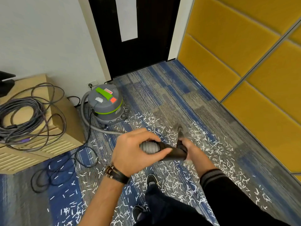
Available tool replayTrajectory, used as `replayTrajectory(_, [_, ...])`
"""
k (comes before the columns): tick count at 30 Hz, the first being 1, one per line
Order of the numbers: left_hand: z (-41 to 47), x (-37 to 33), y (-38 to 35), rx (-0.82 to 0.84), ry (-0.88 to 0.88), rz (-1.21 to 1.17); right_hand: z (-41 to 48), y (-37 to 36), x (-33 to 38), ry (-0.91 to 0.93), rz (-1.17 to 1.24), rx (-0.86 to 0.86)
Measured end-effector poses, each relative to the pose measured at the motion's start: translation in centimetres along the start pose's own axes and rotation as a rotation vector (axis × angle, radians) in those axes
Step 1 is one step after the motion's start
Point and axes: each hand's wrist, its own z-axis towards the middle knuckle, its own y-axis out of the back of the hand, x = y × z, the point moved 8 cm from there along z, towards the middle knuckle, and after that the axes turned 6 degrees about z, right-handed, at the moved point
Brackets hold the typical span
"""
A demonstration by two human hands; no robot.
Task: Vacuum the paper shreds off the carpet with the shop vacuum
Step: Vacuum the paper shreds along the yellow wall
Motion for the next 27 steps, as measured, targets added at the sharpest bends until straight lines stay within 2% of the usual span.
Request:
replayTrajectory(4, [1.2,0.1,-2.4,0.085,-0.018,0.056,1.6,-0.4,3.1,0.029,-0.035,-0.014])
replayTrajectory(7, [1.9,1.2,-3.4,0.148,0.000,0.099,2.2,-1.5,3.2,-0.036,-0.062,0.012])
replayTrajectory(13, [3.1,3.3,-1.8,0.204,-0.014,0.126,2.4,-6.0,0.2,-0.046,0.141,0.114])
replayTrajectory(18, [3.2,2.8,-2.4,0.356,-0.026,0.206,2.1,-3.7,-2.5,-0.079,0.240,0.072])
replayTrajectory(24, [3.3,1.8,-0.9,0.284,-0.042,0.272,1.2,-5.9,-0.8,-0.090,0.160,0.098])
replayTrajectory(27, [3.7,1.8,-0.1,0.319,-0.045,0.241,0.3,-8.6,-0.8,-0.088,0.130,0.165])
